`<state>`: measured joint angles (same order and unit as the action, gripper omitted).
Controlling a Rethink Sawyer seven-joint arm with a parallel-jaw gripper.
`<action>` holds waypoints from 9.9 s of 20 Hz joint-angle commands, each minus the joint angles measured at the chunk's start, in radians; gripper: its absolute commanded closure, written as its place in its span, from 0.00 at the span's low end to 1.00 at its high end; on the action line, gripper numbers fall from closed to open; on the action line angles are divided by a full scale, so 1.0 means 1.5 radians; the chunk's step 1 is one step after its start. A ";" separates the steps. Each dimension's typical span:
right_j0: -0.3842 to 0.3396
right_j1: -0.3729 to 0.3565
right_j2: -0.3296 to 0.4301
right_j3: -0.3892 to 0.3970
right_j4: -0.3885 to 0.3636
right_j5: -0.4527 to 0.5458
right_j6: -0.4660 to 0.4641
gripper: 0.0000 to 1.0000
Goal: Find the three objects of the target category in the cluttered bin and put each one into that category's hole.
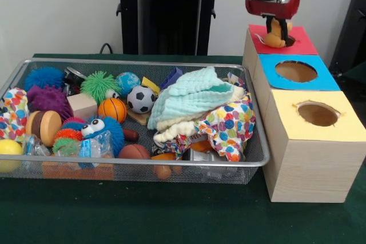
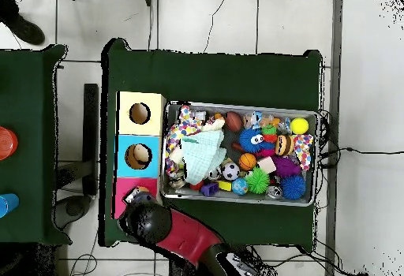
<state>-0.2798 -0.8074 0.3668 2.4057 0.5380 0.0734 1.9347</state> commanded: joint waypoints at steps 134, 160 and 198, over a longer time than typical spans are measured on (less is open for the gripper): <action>0.093 -0.061 -0.094 -0.071 -0.042 0.096 0.260 1.00; 0.125 -0.001 -0.155 -0.159 -0.080 0.087 0.220 1.00; 0.107 -0.070 -0.121 -0.129 -0.096 0.111 0.270 0.00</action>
<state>-0.0995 -0.8657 0.1309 2.2538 0.3737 0.2713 2.2021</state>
